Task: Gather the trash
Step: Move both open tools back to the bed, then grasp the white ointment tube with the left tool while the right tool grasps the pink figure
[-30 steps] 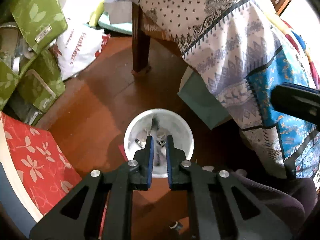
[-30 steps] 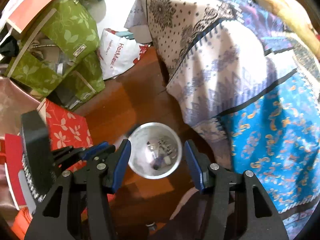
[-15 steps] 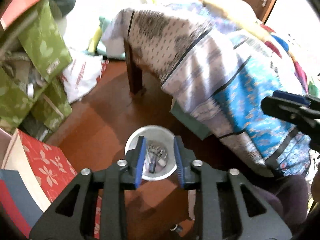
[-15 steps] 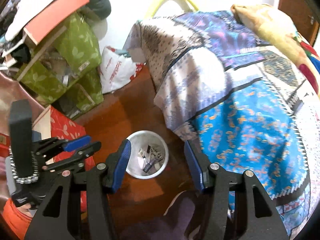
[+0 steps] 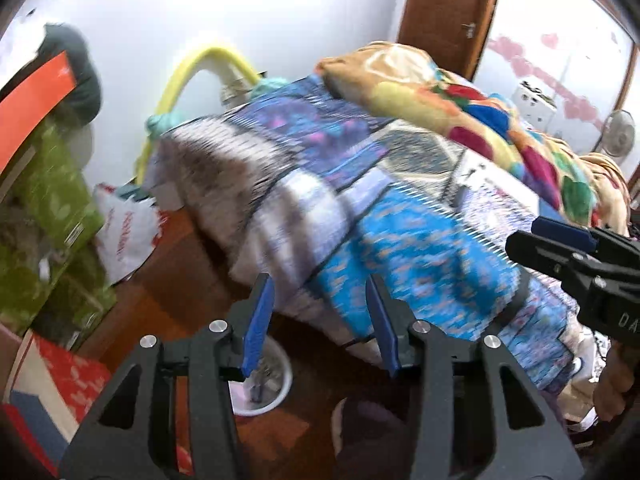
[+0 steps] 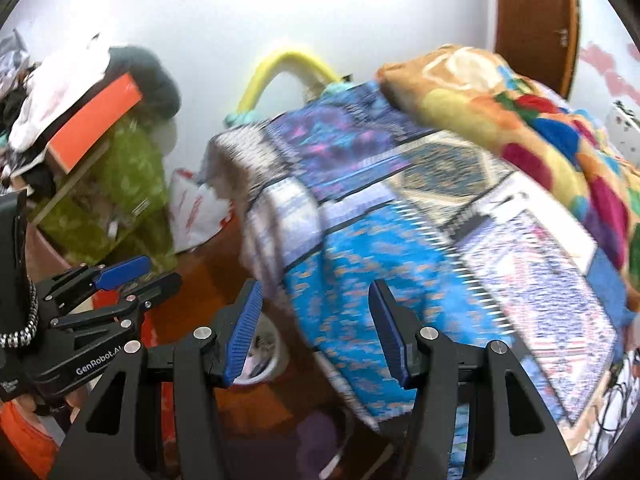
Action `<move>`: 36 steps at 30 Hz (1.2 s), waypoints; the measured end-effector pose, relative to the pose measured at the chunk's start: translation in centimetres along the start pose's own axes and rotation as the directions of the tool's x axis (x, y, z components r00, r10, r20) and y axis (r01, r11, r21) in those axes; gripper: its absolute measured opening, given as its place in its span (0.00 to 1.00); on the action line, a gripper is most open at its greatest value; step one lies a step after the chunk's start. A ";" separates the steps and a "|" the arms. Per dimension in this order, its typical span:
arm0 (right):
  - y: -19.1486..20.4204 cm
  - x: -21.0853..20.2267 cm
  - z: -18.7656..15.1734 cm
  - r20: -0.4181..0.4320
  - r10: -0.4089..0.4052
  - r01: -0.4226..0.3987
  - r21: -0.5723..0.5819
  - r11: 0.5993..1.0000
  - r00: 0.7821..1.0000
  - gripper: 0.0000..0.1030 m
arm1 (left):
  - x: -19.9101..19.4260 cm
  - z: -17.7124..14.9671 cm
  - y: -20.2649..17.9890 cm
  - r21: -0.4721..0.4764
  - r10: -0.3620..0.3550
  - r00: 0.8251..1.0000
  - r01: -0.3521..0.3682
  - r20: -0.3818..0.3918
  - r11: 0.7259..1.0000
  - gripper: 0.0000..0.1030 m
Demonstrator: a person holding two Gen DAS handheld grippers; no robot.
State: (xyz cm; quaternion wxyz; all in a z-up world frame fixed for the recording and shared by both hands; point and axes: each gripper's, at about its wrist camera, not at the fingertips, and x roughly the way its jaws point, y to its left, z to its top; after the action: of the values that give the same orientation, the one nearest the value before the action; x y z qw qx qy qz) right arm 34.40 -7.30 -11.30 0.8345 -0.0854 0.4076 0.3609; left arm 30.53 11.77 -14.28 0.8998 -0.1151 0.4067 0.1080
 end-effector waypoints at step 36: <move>-26.6 10.9 2.9 -0.096 -0.210 0.225 0.175 0.959 0.973 0.50 | 23.2 11.2 -20.3 0.273 -0.131 0.971 0.183 -0.199 0.944 0.46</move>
State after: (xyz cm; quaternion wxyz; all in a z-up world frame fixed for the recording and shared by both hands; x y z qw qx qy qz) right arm 58.50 -19.51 -21.58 0.8572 -0.0655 0.4590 0.2240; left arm 59.25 -1.90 -22.21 0.8727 -0.0234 0.4863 -0.0357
